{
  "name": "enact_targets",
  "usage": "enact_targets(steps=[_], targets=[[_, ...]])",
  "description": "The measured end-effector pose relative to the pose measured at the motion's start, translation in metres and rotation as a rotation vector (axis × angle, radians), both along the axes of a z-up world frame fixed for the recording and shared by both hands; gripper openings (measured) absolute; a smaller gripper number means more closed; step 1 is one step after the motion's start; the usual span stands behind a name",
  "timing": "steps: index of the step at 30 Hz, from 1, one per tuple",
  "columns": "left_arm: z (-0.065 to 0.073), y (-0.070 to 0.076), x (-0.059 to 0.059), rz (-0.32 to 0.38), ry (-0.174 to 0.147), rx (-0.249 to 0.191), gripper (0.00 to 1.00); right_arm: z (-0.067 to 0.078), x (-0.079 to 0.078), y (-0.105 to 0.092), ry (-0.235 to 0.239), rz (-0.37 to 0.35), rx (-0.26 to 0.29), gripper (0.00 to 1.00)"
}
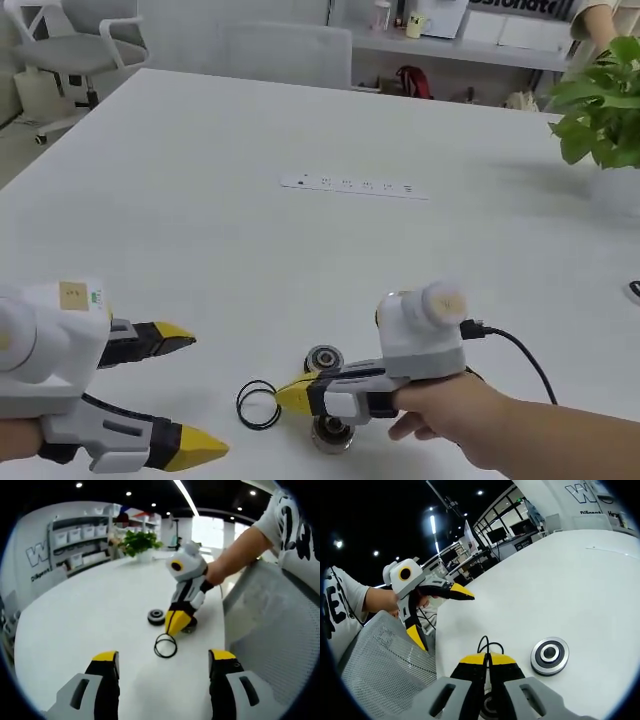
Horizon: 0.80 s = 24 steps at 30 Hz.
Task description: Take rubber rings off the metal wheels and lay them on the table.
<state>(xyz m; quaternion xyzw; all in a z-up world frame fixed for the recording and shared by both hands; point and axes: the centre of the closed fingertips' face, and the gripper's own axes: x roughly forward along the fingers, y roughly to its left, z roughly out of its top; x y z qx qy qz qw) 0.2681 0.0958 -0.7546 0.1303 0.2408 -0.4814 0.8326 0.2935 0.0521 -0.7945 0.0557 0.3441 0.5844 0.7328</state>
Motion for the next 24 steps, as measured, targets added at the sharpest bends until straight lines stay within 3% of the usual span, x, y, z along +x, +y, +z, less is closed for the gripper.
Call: enact_targets(steps=[24], targets=[[-0.0019,0.0005,-0.0023,-0.003,0.009,0.01,0.73,-0.0032,-0.0049,-0.002,-0.054,0.04,-0.05,0.04]])
